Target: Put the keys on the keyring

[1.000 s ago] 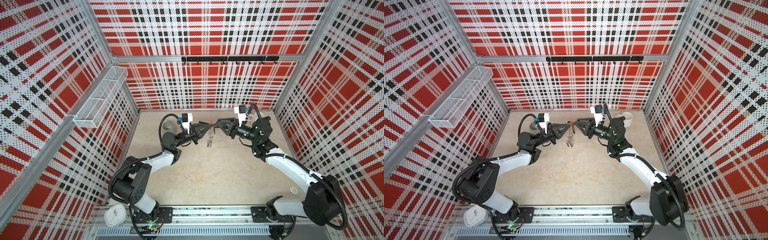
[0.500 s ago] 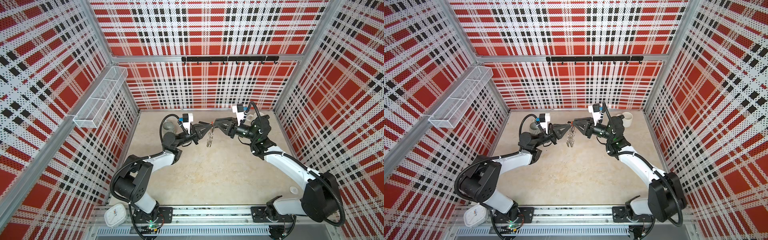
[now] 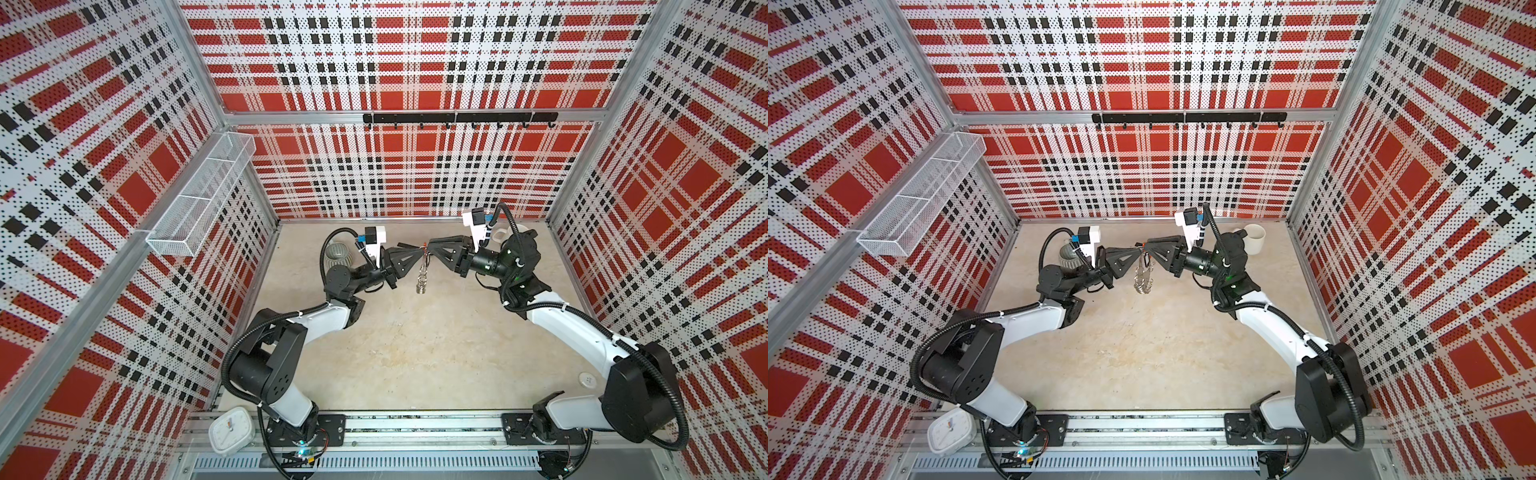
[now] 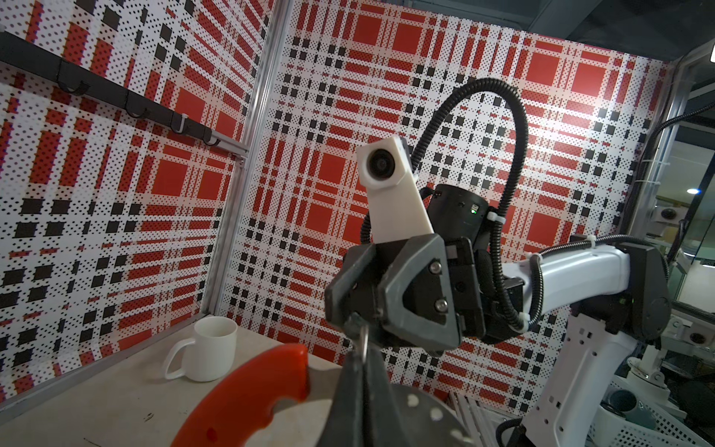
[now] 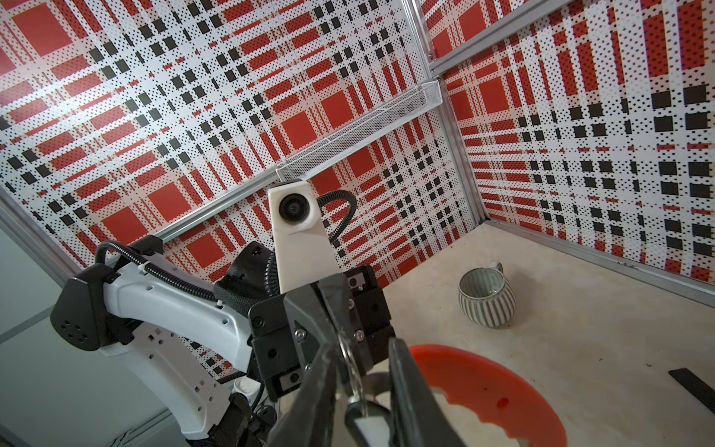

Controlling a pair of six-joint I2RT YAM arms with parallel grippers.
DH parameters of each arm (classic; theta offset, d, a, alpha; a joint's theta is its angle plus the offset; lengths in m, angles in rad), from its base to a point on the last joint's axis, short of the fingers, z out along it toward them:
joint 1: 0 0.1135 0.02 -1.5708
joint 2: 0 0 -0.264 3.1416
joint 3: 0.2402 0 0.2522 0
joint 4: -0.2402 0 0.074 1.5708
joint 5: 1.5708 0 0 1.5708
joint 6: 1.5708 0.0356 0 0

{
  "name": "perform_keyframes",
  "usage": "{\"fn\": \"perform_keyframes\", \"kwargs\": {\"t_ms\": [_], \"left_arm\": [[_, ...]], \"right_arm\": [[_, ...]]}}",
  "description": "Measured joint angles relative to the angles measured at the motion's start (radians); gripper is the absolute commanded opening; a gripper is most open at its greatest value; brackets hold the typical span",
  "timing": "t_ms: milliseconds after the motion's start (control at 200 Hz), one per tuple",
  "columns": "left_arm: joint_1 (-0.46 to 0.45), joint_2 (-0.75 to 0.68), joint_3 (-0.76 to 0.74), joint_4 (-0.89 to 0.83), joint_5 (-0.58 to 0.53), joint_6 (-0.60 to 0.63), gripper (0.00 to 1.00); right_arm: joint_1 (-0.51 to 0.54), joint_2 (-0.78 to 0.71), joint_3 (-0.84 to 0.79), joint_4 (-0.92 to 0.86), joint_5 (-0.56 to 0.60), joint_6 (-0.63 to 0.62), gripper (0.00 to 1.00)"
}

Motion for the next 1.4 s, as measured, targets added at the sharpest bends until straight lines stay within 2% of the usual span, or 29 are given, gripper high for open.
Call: {"fn": "perform_keyframes", "kwargs": {"t_ms": [140,341,496,977,1398], "left_arm": [[0.000,0.000,0.001,0.003,0.001,-0.002,0.00],[0.000,0.000,0.001,0.004,0.003,-0.003,0.00],[0.000,0.000,0.001,0.003,0.004,-0.004,0.00],[0.001,0.011,0.010,0.003,0.000,-0.013,0.00],[0.001,0.013,0.010,0.010,-0.009,-0.024,0.00]], "right_arm": [[0.000,0.000,0.000,-0.005,0.012,-0.011,0.34],[0.000,0.000,0.000,-0.015,0.009,-0.019,0.33],[0.000,0.000,0.000,-0.023,0.008,-0.023,0.22],[0.000,0.000,0.000,-0.018,0.001,-0.017,0.01],[0.000,0.000,0.000,-0.025,0.014,-0.030,0.00]]}}
